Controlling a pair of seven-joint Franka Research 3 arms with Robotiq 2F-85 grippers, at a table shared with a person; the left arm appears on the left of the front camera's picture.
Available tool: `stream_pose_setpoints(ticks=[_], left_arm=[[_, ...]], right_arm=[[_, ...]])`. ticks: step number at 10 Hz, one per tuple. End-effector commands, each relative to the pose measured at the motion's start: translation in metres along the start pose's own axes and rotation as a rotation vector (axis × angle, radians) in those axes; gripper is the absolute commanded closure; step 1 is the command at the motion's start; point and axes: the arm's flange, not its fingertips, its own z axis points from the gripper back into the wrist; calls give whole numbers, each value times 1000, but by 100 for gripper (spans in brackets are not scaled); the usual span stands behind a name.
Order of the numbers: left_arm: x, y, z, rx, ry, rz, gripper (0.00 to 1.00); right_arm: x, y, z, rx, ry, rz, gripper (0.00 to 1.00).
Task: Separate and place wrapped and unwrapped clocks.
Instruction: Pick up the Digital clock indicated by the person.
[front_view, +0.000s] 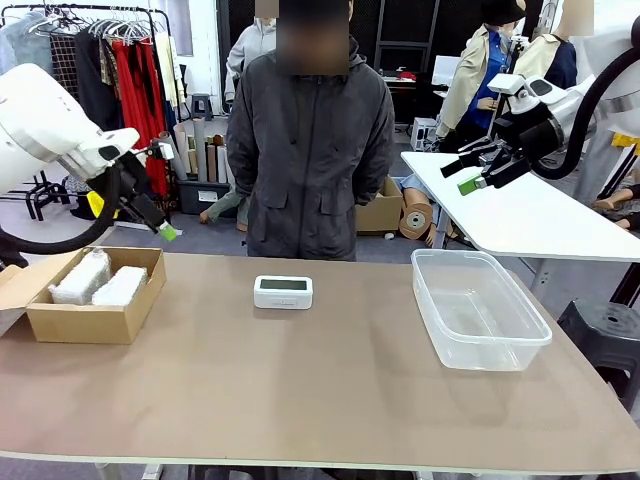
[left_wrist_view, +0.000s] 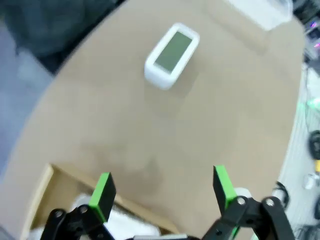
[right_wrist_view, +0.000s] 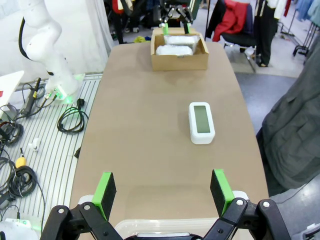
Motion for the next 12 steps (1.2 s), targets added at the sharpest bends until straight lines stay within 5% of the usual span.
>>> stream_pose_setpoints(ticks=[1, 7, 12], left_arm=[[0, -5, 15, -49, -169, -195, 0], [14, -6, 58, -159, -260, -545, 0], [21, -3, 70, -124, -320, -521, 0]], right_arm=[[1, 0, 1, -2, 2, 4, 0], [1, 0, 1, -2, 2, 4, 0], [1, 0, 1, -2, 2, 4, 0]])
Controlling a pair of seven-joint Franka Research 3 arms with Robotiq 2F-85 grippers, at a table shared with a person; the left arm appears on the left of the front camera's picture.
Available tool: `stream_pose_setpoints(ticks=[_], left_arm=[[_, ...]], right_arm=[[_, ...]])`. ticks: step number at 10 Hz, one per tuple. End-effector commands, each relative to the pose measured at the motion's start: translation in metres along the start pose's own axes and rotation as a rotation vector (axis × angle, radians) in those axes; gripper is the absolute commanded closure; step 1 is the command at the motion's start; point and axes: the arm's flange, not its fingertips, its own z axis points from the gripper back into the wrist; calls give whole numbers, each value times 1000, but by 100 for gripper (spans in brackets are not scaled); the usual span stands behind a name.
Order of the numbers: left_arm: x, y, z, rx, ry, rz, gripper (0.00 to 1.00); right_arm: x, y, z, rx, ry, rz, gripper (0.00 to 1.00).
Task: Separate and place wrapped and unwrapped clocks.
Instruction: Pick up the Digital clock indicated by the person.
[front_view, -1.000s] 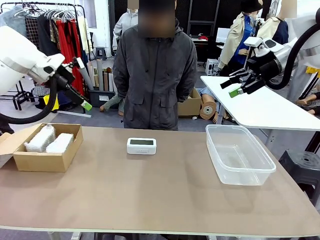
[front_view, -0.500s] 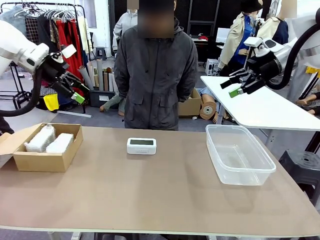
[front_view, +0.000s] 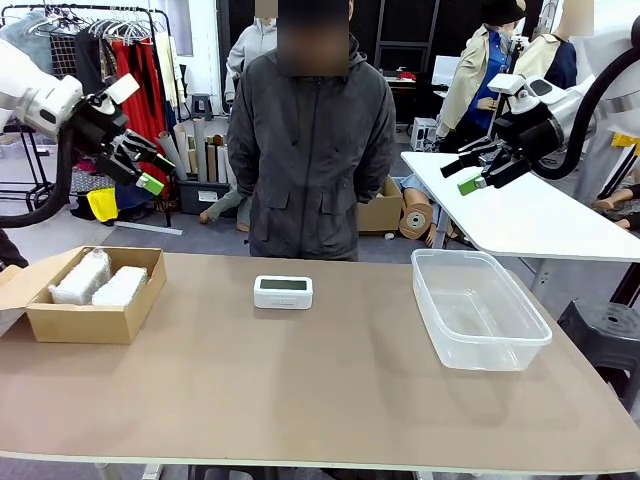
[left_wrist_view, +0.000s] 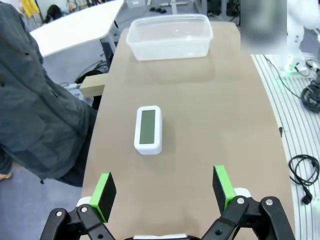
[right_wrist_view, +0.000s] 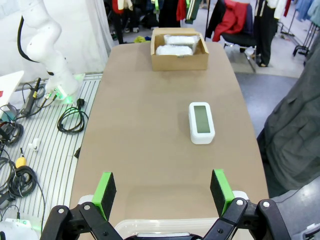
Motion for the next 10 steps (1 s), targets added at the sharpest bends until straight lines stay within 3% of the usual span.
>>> stream_pose_setpoints(ticks=[1, 10], left_arm=[[-1, -1, -1, -9, 9, -2, 0], [-1, -1, -1, -9, 9, -2, 0]], right_arm=[[1, 0, 1, -2, 2, 4, 0], [1, 0, 1, -2, 2, 4, 0]])
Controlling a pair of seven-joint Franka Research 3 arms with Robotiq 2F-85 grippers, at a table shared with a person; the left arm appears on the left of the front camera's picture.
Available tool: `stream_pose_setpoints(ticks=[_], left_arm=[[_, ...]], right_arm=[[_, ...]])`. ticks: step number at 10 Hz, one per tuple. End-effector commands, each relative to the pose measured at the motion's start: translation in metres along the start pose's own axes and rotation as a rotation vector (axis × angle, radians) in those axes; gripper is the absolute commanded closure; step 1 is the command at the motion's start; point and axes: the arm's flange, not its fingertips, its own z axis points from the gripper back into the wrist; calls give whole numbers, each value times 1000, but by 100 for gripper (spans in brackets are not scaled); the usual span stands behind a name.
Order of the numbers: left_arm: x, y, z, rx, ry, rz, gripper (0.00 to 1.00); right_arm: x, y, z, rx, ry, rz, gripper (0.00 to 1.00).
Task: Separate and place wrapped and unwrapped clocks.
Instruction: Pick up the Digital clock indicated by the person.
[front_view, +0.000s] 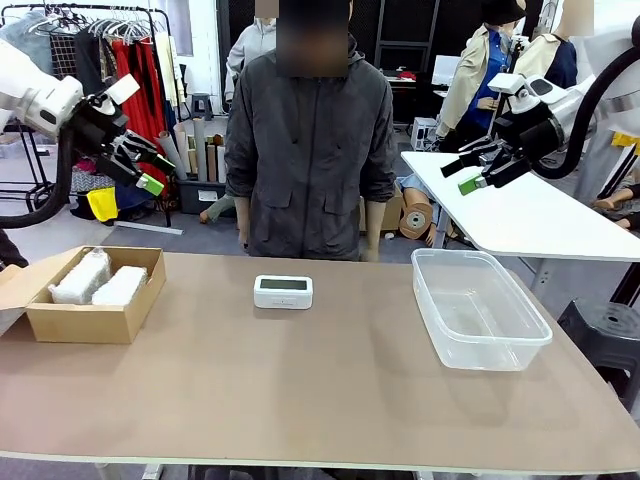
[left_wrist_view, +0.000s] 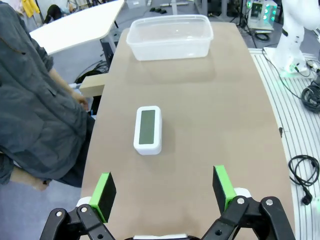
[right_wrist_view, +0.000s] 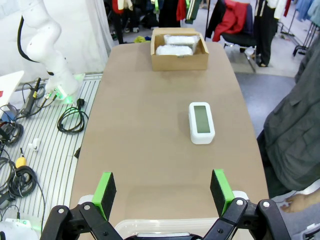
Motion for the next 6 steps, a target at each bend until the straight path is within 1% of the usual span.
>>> stream_pose_setpoints(ticks=[1, 6], left_arm=[[0, 0, 1, -5, 7, -4, 0], [0, 0, 1, -5, 7, -4, 0]], right_arm=[[1, 0, 1, -2, 2, 4, 0], [1, 0, 1, -2, 2, 4, 0]])
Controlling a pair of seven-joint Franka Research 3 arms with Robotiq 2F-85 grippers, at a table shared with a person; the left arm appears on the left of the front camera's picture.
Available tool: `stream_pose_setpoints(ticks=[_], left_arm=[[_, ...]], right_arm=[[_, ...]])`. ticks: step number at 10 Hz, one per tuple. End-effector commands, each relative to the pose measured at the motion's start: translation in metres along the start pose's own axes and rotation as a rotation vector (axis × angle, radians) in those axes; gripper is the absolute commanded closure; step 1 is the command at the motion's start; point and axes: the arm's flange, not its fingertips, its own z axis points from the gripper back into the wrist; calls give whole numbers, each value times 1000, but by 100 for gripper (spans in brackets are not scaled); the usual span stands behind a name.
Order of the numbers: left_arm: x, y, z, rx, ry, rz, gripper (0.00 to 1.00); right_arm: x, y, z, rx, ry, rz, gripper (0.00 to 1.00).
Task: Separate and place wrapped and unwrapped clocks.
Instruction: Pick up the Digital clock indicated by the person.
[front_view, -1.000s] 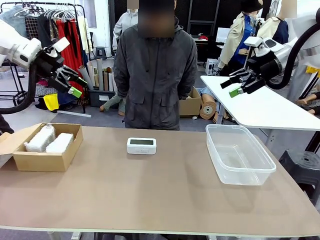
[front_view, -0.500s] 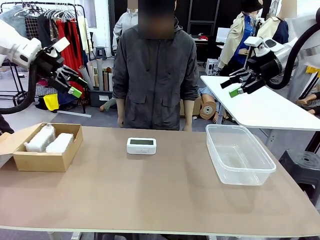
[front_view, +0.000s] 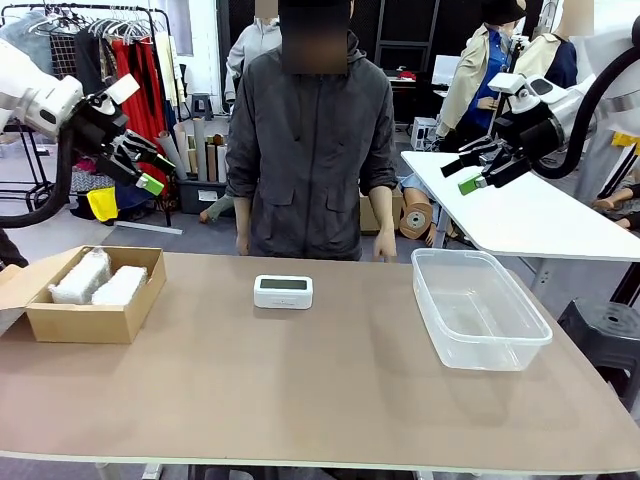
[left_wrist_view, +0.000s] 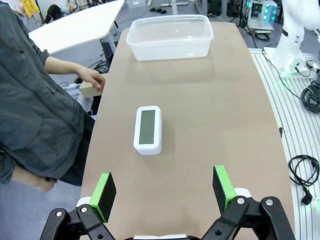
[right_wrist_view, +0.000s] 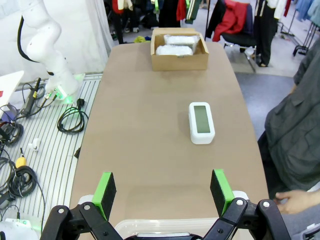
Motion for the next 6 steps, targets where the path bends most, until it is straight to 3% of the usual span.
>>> stream_pose_setpoints(ticks=[1, 6], left_arm=[[0, 0, 1, -5, 7, -4, 0], [0, 0, 1, -5, 7, -4, 0]], right_arm=[[1, 0, 1, -2, 2, 4, 0], [1, 0, 1, -2, 2, 4, 0]])
